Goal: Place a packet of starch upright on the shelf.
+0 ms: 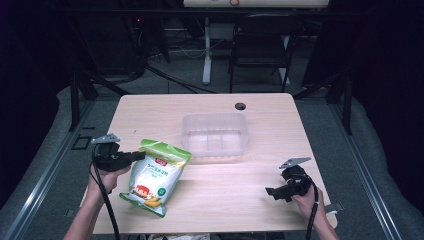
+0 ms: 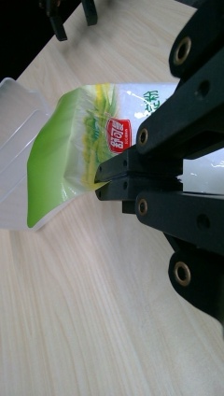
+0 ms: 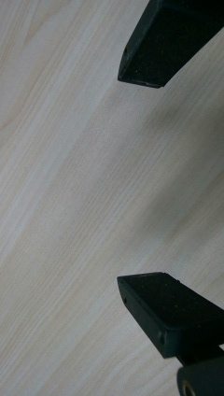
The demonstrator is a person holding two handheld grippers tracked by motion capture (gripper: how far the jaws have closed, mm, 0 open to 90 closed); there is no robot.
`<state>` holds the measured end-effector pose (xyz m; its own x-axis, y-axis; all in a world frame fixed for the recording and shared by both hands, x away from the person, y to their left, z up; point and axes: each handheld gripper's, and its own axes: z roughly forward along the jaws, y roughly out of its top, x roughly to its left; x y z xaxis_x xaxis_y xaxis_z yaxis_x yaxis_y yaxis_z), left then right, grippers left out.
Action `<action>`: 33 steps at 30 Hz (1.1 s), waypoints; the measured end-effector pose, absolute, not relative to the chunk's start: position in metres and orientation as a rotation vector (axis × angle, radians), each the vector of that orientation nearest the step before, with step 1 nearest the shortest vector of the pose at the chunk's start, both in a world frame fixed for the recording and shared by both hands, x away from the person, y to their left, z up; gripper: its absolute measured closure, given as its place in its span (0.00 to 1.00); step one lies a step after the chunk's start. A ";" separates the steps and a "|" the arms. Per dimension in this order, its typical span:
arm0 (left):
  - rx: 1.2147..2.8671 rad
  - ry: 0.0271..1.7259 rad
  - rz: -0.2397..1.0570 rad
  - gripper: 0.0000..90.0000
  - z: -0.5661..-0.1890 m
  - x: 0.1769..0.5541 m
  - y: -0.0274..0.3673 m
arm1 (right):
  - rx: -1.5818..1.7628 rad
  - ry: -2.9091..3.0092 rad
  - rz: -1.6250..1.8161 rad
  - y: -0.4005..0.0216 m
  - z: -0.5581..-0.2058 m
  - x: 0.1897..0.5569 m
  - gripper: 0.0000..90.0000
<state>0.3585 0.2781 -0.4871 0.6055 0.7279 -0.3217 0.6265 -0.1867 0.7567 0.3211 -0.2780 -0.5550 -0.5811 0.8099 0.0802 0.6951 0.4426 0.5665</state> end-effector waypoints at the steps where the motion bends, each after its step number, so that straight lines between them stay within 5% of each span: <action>1: 1.885 1.086 0.142 1.00 -0.486 0.359 0.279 | 1.320 2.488 0.834 -0.278 -0.555 0.321 0.03; 33: 1.865 0.871 0.177 1.00 -0.429 0.327 0.269 | 1.336 2.488 0.817 -0.278 -0.557 0.321 0.03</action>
<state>0.3269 0.2691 -0.4292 0.7272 0.6365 -0.2571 0.4861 -0.2129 0.8476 0.3214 -0.2782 -0.5566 -0.5706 0.8172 0.0806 0.7059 0.4380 0.5567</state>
